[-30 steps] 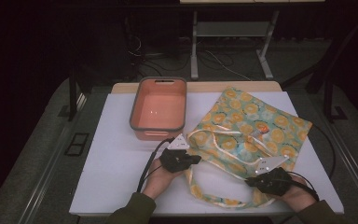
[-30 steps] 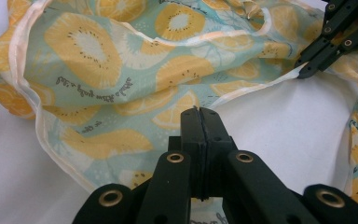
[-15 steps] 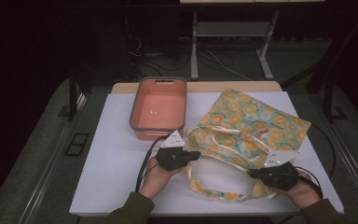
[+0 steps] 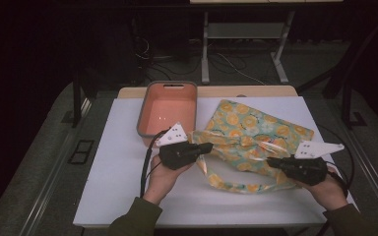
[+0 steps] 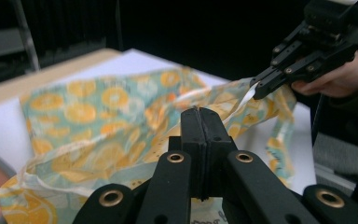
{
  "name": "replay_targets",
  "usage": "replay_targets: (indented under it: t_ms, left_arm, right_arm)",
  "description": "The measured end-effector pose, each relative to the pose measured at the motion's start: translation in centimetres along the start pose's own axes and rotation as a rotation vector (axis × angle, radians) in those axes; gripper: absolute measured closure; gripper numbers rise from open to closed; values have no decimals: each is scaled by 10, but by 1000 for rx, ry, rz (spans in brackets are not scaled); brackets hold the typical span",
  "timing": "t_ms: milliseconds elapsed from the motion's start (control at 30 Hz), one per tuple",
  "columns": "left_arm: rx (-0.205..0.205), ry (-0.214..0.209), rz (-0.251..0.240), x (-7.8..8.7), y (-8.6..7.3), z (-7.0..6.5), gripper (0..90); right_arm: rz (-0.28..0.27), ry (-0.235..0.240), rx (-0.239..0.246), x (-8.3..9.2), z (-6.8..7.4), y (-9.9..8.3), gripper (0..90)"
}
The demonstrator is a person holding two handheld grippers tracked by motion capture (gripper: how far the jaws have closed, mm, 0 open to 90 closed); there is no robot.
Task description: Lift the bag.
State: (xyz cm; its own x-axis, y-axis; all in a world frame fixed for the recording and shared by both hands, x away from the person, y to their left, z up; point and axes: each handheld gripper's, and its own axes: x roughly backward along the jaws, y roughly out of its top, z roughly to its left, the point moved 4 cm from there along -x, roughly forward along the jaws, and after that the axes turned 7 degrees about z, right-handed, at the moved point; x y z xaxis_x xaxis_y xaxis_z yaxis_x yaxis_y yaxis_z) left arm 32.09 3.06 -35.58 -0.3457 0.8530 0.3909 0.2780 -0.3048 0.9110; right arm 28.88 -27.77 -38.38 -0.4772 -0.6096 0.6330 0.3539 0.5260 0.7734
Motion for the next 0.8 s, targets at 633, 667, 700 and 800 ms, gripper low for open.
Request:
replay_targets:
  t_ms: [633, 667, 700, 800]
  left_arm:
    - [37, 166, 56, -52, 25, 63, 898]
    - [37, 171, 57, -55, 28, 66, 898]
    - [37, 178, 57, -57, 32, 69, 898]
    - [35, 196, 40, -61, 44, 76, 898]
  right_arm:
    - [-42, -141, -80, -14, -66, 31, 895]
    - [-41, -150, -92, -16, -71, 32, 895]
    - [-42, -157, -107, -18, -75, 32, 895]
    - [-49, -166, -129, -21, -87, 36, 895]
